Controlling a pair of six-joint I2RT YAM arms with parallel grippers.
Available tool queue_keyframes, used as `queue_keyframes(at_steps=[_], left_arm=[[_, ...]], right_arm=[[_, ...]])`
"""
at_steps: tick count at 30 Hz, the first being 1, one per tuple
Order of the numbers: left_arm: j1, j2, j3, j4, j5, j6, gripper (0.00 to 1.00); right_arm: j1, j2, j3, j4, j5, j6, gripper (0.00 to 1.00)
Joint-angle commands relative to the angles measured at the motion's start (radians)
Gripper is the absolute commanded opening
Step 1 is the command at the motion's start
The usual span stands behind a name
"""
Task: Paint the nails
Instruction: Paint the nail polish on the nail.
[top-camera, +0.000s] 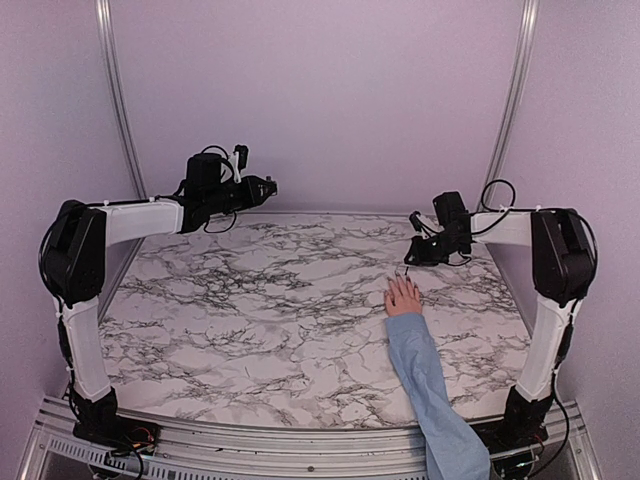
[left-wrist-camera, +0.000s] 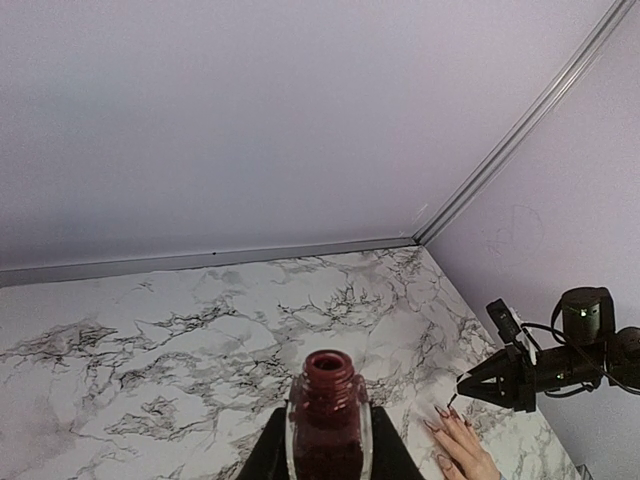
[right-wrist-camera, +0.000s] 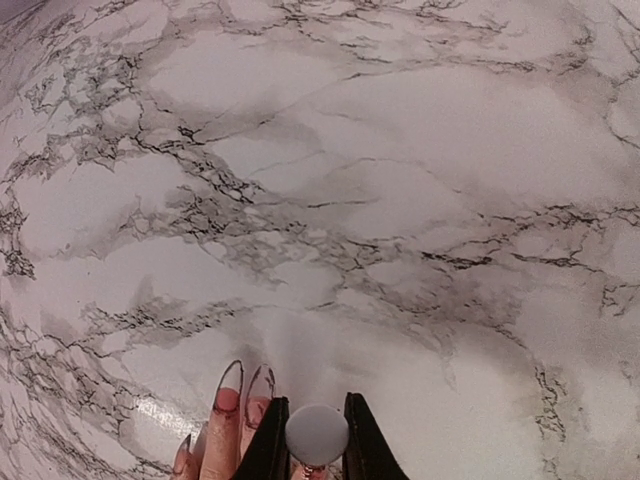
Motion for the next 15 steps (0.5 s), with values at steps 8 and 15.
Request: queue_keyframes(at_steps=[8,15], left_arm=[[0.006,0.010,0.003,0.042,0.008,0.006,0.00],[0.006,0.003,-0.003,0.042,0.007,0.009,0.00]], right_arm=[[-0.009,-0.037,0.051,-0.021,0.012,-0.006,0.00],[0.002,-0.056,0.045,-0.056,0.085,-0.032,0.00]])
